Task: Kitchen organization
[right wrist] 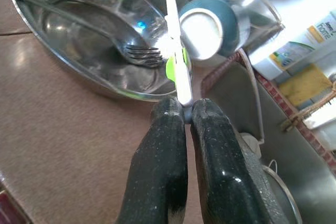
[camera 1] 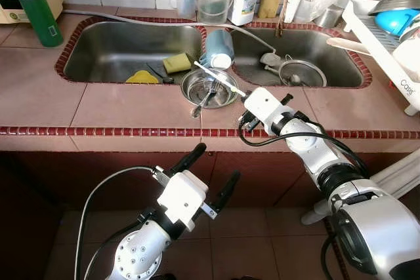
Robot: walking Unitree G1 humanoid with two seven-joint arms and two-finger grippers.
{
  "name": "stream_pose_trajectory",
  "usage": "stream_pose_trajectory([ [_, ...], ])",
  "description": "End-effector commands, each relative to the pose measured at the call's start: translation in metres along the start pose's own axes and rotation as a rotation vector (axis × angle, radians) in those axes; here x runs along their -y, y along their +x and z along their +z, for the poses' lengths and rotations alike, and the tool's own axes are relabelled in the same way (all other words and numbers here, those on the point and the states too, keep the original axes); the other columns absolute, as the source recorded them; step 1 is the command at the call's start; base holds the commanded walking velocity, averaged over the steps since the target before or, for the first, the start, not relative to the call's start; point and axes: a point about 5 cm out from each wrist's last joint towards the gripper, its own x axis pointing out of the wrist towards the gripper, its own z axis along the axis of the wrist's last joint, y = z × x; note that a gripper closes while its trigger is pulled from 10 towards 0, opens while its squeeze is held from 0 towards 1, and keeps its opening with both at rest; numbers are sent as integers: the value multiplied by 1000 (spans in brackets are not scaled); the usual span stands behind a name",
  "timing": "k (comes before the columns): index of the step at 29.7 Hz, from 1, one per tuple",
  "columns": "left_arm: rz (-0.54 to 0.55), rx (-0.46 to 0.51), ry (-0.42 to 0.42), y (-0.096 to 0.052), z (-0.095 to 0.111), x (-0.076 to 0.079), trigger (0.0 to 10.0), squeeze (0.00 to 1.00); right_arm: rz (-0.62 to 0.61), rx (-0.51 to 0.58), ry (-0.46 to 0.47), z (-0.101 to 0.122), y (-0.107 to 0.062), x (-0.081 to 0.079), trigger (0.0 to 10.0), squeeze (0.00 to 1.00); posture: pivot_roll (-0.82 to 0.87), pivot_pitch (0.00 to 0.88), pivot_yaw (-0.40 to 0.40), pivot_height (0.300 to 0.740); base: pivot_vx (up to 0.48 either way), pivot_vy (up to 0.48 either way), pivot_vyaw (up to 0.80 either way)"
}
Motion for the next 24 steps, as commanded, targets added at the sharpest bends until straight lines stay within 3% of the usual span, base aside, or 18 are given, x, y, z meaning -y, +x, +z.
stream_pose_trajectory([
  [1, -1, 8, 6, 0, 2, 1, 10000, 0, -25, 24, 20, 3, 0, 5, 0, 0, -91, 137, -67, 740, 0, 0, 0],
  [7, 0, 10, 15, 1, 2, -1, 10000, 0, -25, 52, 49, 5, -1, 5, 0, 0, -91, 137, -67, 740, 0, 0, 0],
  [8, 4, 13, 27, 3, 1, -5, 10000, 0, -27, 87, 90, 7, -1, 4, 2392, 0, -92, 124, -70, 740, 0, 0, 0],
  [9, 4, 13, 27, 3, 1, -5, 10000, 0, -27, 87, 90, 7, -1, 4, 2392, 0, -92, 124, -70, 740, 0, 0, 0],
  [10, 15, 14, 33, 5, 1, -10, 10000, 0, -34, 125, 125, 10, -2, 3, 3490, 0, -92, 120, -71, 740, 0, 0, 0],
  [11, 15, 14, 33, 5, 1, -10, 10000, 0, -34, 125, 125, 10, -2, 3, 3490, 0, -92, 120, -71, 740, 0, 0, 0],
  [12, 33, 14, 39, 8, -1, -16, 10000, 0, -47, 163, 154, 13, -2, 2, 7843, 0, -92, 108, -72, 740, 0, 0, 0],
  [15, 33, 14, 39, 8, -1, -16, 10000, 0, -47, 163, 154, 13, -2, 2, 7843, 0, -92, 108, -72, 740, 0, 0, 0],
  [16, 64, 12, 42, 10, -2, -25, 10000, 0, -69, 201, 178, 17, -3, 2, 10000, 0, -94, 92, -74, 740, 0, 0, 0],
  [17, 64, 12, 42, 10, -2, -25, 10000, 0, -69, 201, 178, 17, -3, 2, 10000, 0, -94, 92, -74, 740, 0, 0, 0],
  [21, 281, 21, 37, 26, -2, -86, 10000, 0, -212, 357, 253, 37, -8, 12, 10000, 0, -96, 27, -74, 740, 0, 0, 0],
  [22, 281, 21, 37, 26, -2, -86, 10000, 0, -212, 357, 253, 37, -8, 12, 10000, 0, -96, 27, -74, 740, 0, 0, 0],
  [24, 337, 19, 33, 27, -3, -101, 10000, 0, -261, 379, 264, 38, -11, 16, 10000, 0, -99, 8, -74, 740, 0, 0, 0],
])
